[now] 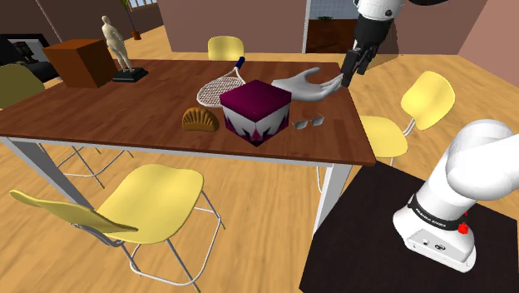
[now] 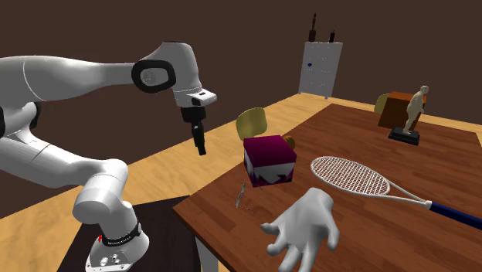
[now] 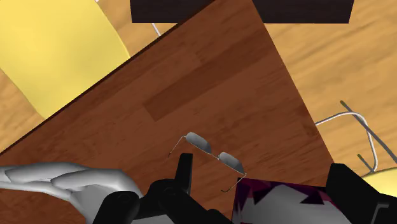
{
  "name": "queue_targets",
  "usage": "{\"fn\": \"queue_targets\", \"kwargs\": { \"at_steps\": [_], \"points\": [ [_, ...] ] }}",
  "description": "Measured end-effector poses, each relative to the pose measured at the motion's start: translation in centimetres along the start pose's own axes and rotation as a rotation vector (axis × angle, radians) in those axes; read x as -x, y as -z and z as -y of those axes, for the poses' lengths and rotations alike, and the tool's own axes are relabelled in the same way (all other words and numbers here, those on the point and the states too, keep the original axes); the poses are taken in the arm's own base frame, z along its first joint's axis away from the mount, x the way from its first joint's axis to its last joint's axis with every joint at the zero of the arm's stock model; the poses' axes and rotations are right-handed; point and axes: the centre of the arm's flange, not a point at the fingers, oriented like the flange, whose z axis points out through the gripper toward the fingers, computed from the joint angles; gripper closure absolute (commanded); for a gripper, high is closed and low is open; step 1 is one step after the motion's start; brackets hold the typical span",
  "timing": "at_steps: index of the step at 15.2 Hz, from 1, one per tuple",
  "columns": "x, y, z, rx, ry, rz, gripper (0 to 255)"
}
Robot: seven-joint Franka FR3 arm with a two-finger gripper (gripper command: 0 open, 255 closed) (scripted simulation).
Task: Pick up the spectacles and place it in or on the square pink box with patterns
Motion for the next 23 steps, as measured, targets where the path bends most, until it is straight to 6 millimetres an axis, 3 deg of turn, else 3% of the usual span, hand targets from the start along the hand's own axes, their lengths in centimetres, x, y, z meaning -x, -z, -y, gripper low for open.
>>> {"fn": "queue_targets", "kwargs": {
  "at_steps": [2,11,19,23],
  "points": [
    [-0.2,-0.5,-0.2,-0.003,0.024,0.001,0],
    [-5.9,-10.1,-3.4,-0.061,0.500,0.019,0],
    [-12.0,-19.4,-2.8,-0.114,0.954,0.035,0],
    [-12.8,-22.1,-2.5,-0.122,1.038,0.037,0]
  ]
}}
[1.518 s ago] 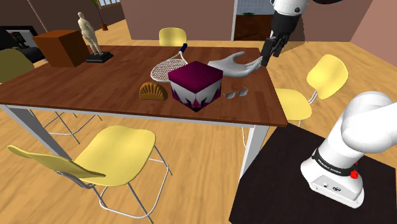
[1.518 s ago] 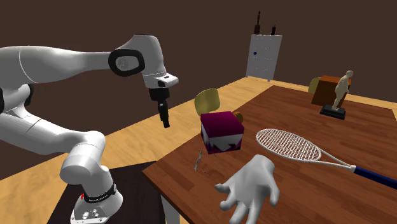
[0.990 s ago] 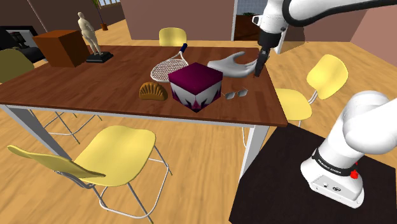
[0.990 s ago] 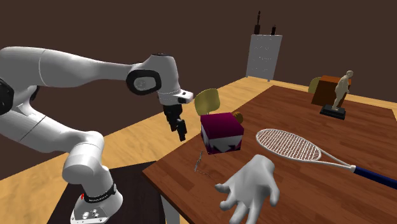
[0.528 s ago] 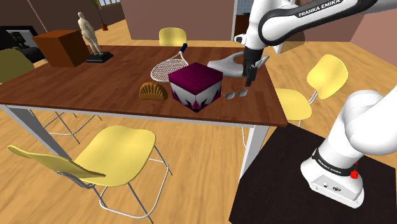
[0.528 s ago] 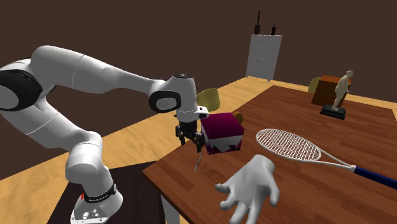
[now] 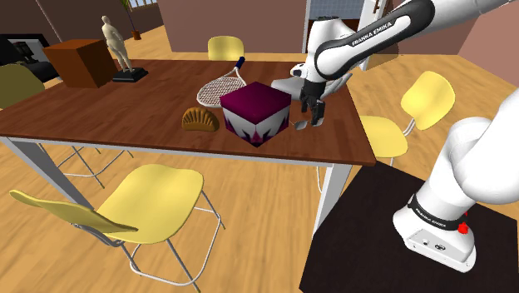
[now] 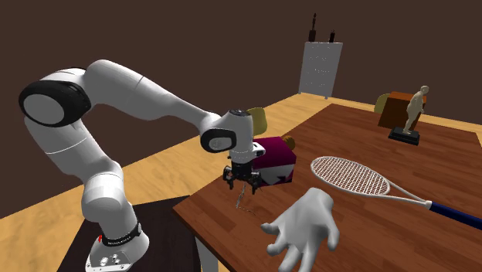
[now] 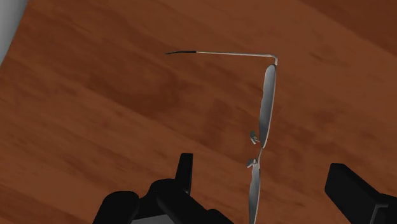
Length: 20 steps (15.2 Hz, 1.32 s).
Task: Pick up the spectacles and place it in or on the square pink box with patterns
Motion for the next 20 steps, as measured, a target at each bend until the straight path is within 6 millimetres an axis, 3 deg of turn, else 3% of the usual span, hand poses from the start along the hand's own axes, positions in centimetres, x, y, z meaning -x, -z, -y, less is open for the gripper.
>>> {"fn": "queue_targets", "kwargs": {
  "at_steps": [5,11,12,20],
  "points": [
    [0.0,-2.4,0.0,0.000,0.006,0.000,0],
    [0.0,-3.0,0.0,0.000,0.006,0.000,0],
    [0.0,-3.0,0.0,0.000,0.006,0.000,255],
    [0.0,-2.9,0.1,0.001,0.007,-0.001,255]
  ]
}}
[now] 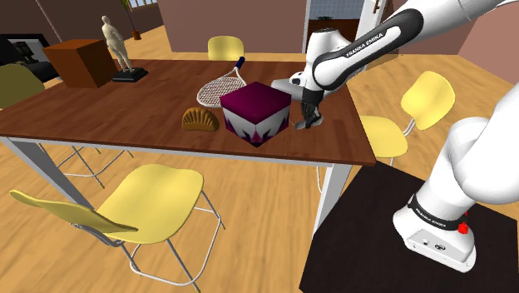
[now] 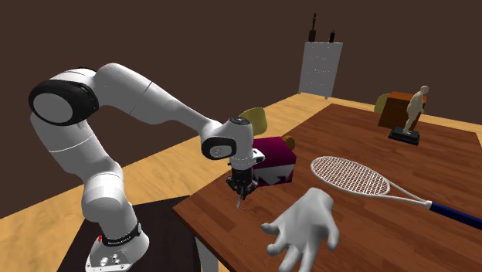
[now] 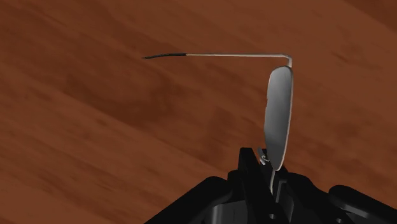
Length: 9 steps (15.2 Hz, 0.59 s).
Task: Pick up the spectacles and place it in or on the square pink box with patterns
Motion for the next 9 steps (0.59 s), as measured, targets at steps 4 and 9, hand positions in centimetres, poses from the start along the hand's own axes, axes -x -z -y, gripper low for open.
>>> {"fn": "queue_targets", "kwargs": {
  "at_steps": [4,9],
  "points": [
    [-0.1,0.6,-0.1,0.000,0.000,0.000,255],
    [-0.2,3.1,-0.1,0.000,0.000,0.000,255]
  ]
}}
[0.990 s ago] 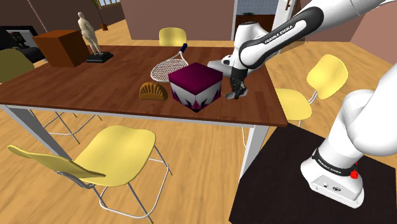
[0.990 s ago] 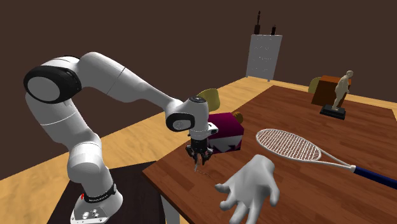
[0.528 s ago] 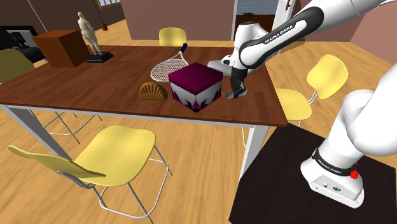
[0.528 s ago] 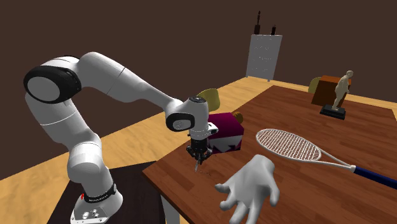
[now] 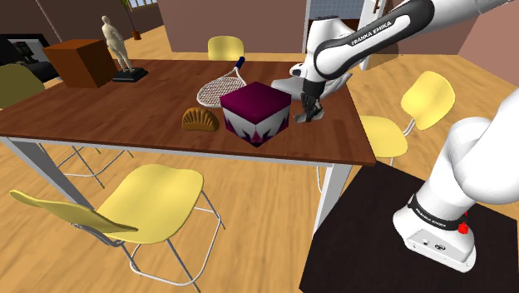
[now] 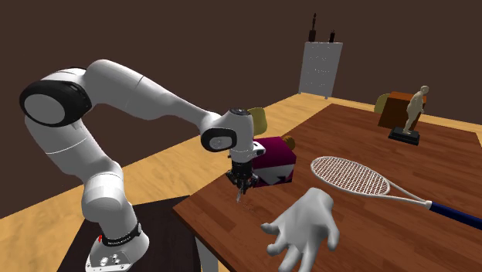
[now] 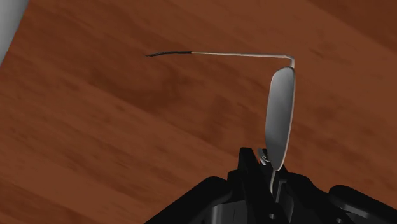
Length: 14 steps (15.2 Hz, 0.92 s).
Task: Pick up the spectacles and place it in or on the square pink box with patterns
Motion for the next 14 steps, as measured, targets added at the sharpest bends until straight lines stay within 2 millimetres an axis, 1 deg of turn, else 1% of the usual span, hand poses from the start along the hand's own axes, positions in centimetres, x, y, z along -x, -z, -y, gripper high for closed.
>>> {"fn": "queue_targets", "kwargs": {
  "at_steps": [14],
  "points": [
    [-0.1,7.4,-0.3,0.000,0.000,0.000,255]
  ]
}}
